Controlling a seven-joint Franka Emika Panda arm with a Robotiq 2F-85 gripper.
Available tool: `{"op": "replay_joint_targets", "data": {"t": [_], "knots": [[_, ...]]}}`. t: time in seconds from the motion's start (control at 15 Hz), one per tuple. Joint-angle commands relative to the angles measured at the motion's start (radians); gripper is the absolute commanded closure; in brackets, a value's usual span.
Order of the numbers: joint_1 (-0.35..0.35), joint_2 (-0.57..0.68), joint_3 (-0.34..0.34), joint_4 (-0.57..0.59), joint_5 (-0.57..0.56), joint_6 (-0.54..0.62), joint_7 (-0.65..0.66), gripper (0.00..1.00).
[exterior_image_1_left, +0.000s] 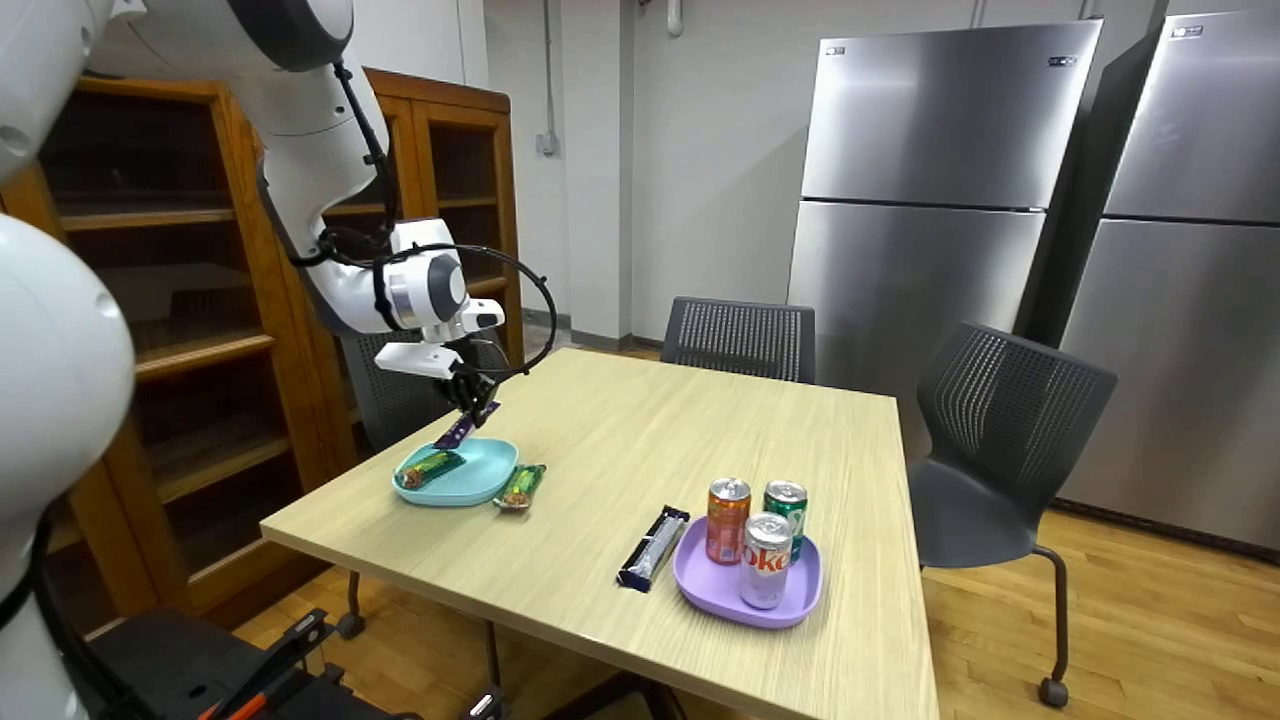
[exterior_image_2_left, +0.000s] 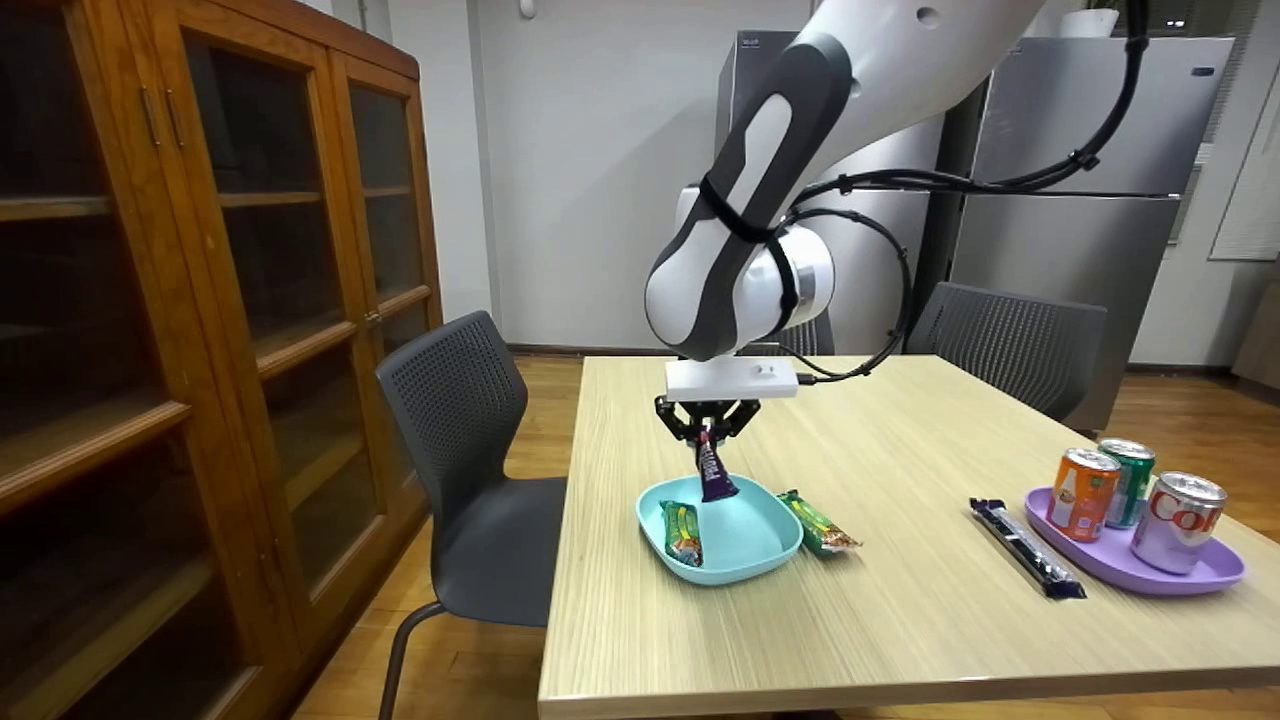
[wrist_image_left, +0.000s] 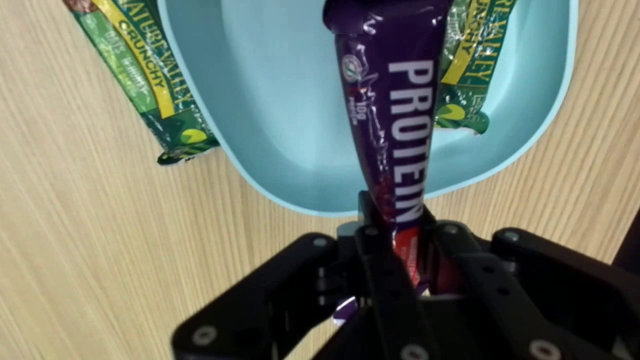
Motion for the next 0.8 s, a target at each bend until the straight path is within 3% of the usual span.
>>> {"op": "replay_joint_targets", "data": {"t": [0.0,0.73], "knots": [[0.007,-0.004,0.013,-0.004,-0.021,-0.030,-0.022,0.96],[0.009,0.050,0.021,0.012,-0.016,-0.081,-0.023,0.96]]}}
